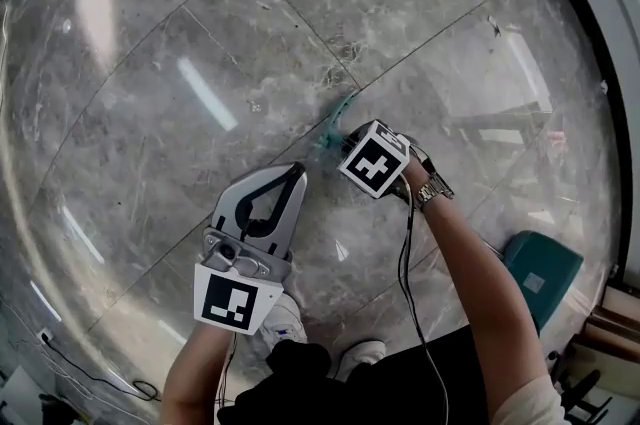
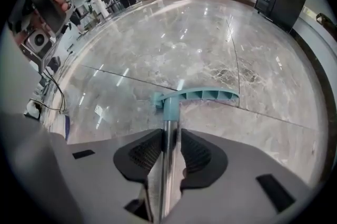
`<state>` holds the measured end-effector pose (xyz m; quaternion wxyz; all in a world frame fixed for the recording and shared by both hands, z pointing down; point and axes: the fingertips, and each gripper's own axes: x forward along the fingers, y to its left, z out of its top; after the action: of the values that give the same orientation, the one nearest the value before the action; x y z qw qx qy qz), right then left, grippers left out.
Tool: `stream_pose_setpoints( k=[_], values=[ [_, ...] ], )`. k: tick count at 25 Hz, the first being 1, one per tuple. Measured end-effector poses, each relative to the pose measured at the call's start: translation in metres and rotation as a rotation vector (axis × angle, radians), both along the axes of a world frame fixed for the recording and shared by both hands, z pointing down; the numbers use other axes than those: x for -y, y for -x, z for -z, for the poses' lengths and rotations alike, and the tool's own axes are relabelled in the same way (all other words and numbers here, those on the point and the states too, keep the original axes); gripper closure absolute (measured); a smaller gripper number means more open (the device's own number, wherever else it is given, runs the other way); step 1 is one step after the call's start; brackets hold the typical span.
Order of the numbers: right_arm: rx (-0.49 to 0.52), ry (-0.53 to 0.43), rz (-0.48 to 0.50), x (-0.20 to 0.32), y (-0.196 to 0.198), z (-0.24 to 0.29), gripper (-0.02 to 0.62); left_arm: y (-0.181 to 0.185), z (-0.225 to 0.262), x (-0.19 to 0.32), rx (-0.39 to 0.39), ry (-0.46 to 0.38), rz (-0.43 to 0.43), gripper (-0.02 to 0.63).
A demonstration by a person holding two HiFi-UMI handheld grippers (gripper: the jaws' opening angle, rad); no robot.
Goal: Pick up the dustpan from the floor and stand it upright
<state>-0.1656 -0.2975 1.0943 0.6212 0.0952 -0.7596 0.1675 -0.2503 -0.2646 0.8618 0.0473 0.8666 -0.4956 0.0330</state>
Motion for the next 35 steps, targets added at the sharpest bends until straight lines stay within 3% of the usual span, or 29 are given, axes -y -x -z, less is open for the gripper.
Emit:
stream_pose_setpoints(
  k=[7, 20, 26, 35],
  values=[
    [-0.008, -0.051, 0.021, 0.003, -0.001, 0.004, 0.499, -0.005, -0.005, -0.003, 0.003, -0.016, -0.013, 0.595],
    [0.148, -0.147, -0.065, 0.021, -0.012, 0.066, 0.502, -0.031, 0.008, 0.027, -0.049, -0.022, -0.046, 0.595],
    [0.309, -0.241, -0.138, 0.025, -0.033, 0.161, 0.503, -0.053, 0.086, 0.027, -0.059, 0.037, -0.074, 0.595],
    [0.401, -0.388, -0.203, 0.003, -0.094, 0.348, 0.506, -0.099, 0.267, 0.008, -0.016, 0.027, -0.162, 0.595]
  ],
)
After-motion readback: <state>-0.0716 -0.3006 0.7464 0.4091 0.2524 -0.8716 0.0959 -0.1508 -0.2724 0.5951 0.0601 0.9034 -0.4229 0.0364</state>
